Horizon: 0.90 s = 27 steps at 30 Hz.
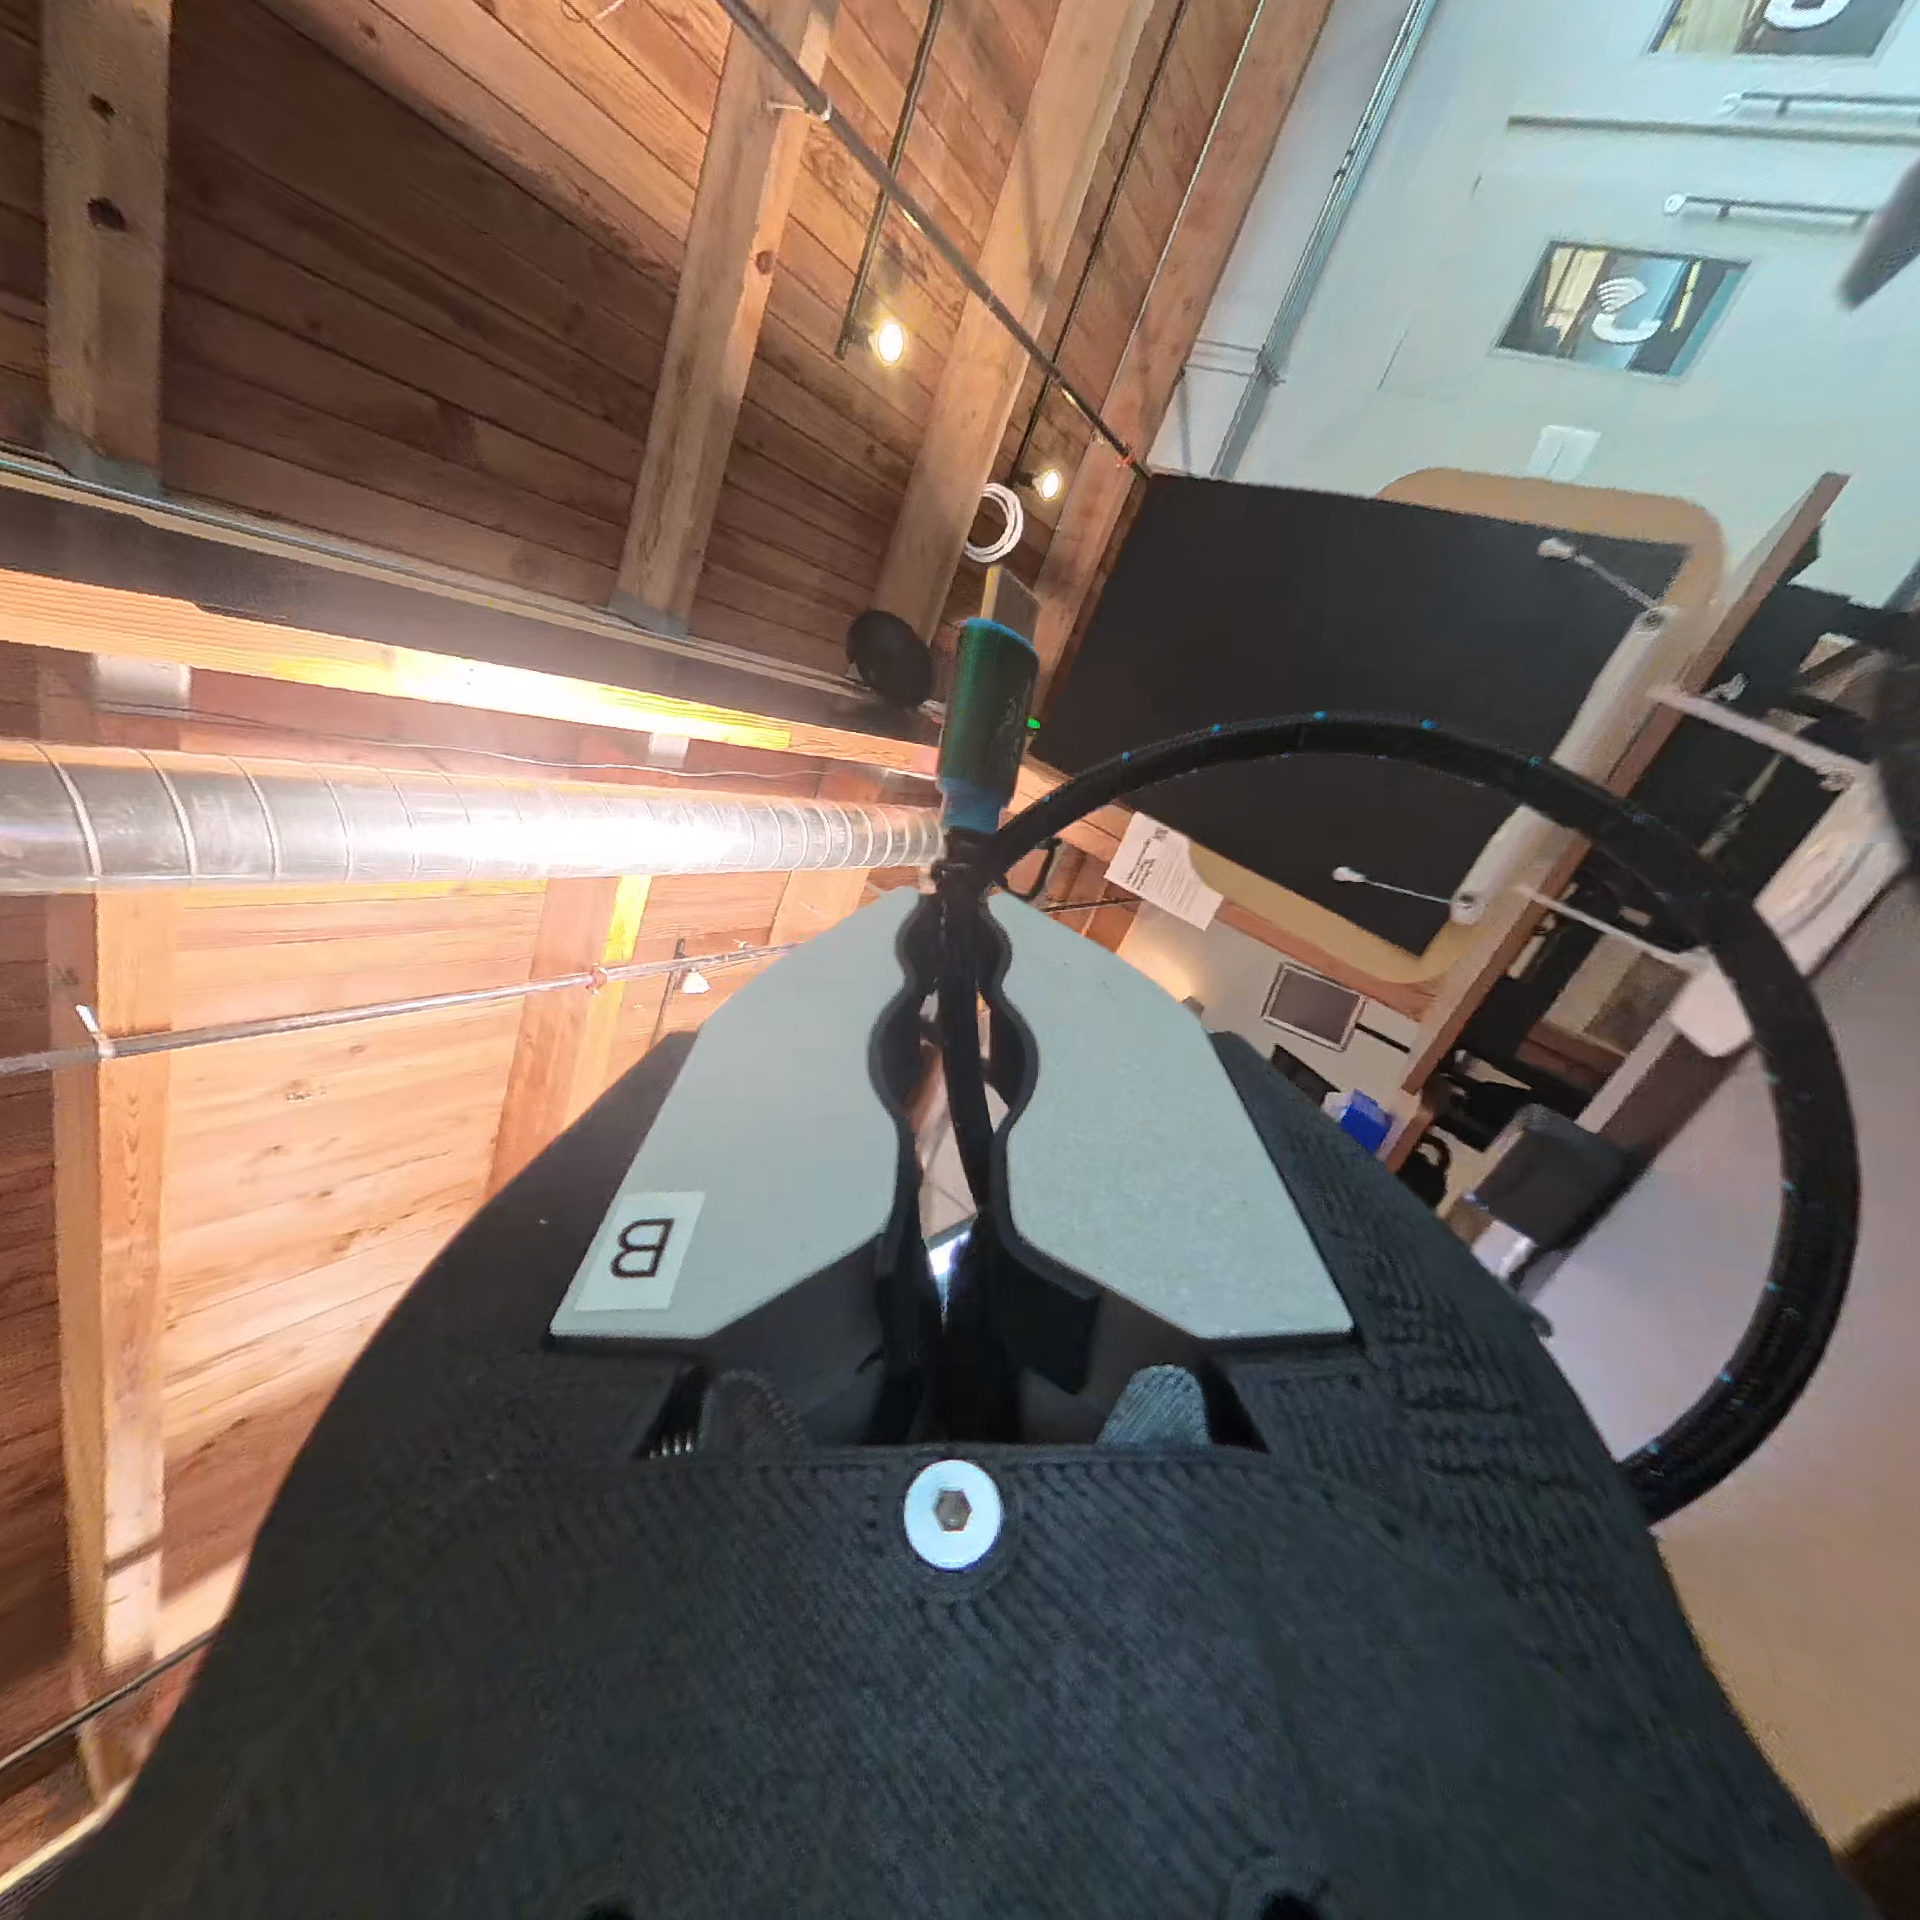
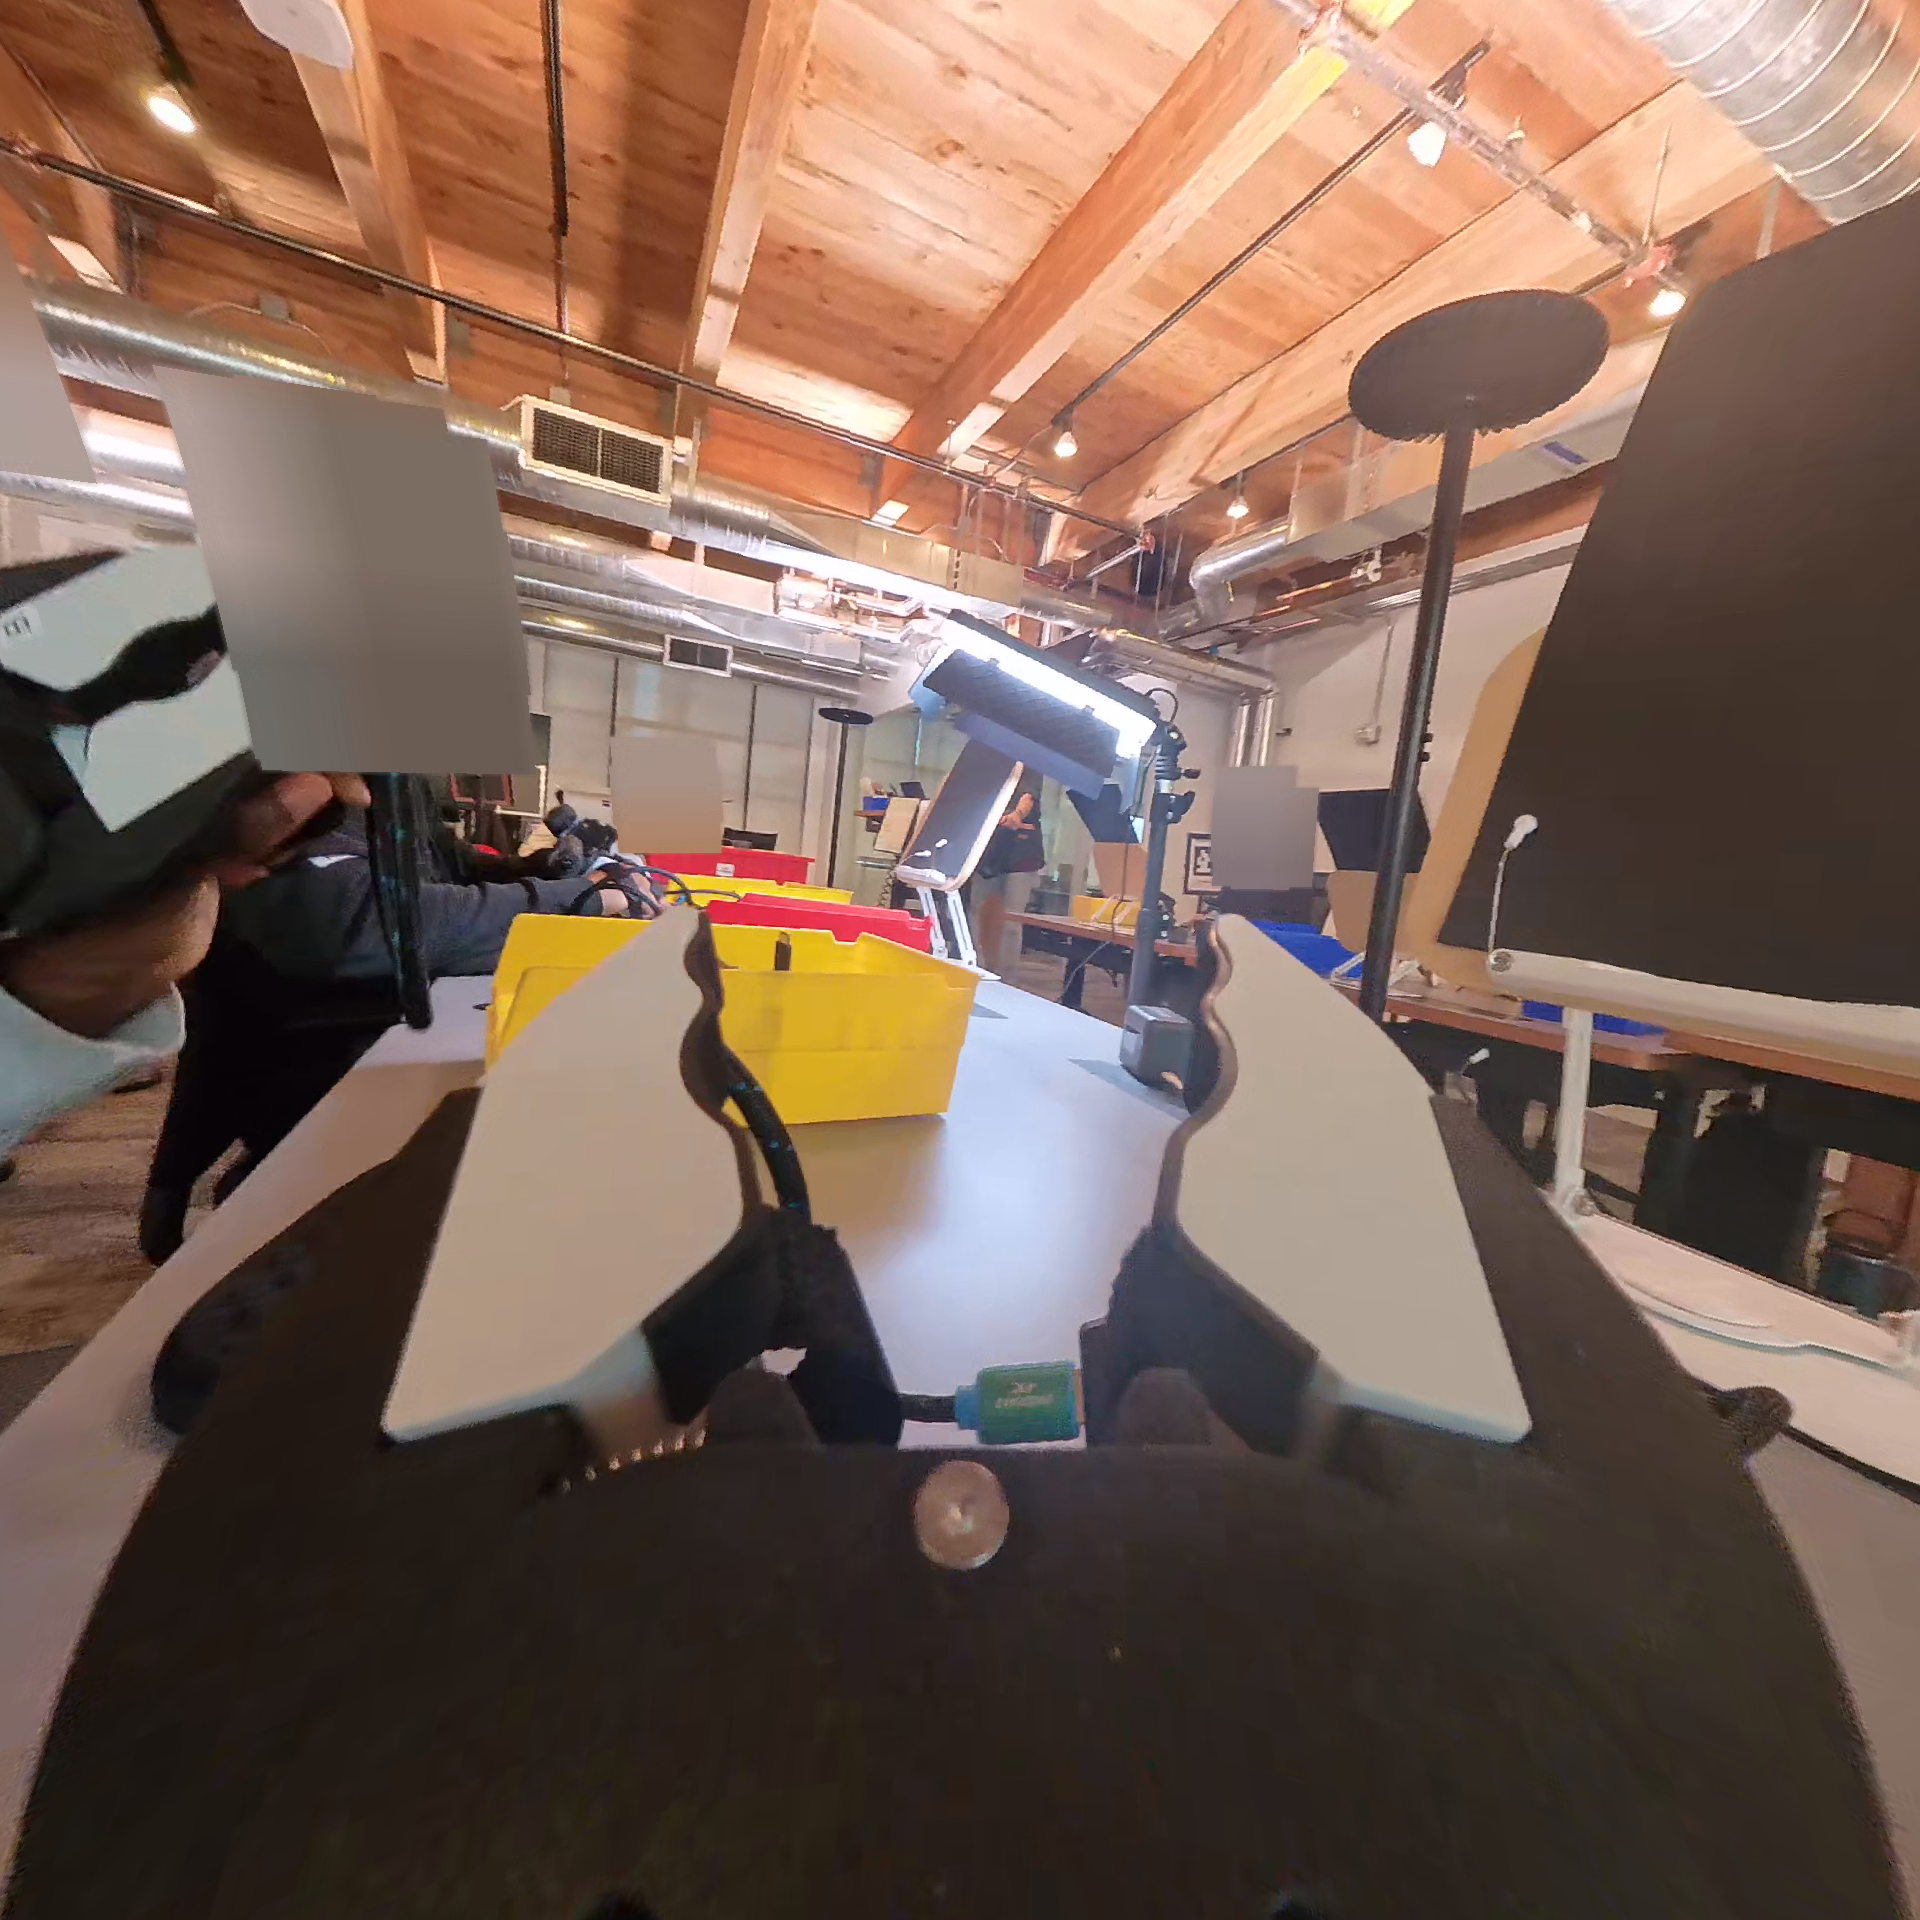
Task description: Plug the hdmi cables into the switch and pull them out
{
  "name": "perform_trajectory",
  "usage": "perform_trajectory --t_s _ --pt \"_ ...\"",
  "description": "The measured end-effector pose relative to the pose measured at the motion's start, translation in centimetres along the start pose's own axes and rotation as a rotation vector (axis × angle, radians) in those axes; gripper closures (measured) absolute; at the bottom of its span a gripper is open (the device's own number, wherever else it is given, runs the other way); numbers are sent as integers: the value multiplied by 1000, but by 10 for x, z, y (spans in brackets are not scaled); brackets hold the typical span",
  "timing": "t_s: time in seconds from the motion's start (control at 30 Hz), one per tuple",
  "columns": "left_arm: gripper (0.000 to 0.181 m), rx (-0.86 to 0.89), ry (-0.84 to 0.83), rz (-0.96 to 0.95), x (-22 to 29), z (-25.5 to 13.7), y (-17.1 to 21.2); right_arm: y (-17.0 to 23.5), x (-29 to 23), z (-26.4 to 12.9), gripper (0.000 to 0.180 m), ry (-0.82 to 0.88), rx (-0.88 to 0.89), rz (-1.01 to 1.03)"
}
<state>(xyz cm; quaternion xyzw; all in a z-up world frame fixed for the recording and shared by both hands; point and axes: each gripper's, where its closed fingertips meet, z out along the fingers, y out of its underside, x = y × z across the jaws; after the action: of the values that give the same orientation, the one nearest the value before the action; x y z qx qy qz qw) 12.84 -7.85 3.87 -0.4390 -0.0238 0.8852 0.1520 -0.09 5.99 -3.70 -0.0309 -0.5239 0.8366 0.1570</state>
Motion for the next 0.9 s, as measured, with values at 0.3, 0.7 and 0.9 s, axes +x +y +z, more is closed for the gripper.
perform_trajectory --t_s 0.3,0.7,0.9 --pt "174 39 93 9 43 -13 -26 -16 -28 -2 121 -125 8 68" --pt "175 69 186 75 106 -28 -47 -16 -90 -8 137 -464 -98 269" --pt "175 57 148 61 115 -32 -40 29 -113 1 139 -465 -264 183"
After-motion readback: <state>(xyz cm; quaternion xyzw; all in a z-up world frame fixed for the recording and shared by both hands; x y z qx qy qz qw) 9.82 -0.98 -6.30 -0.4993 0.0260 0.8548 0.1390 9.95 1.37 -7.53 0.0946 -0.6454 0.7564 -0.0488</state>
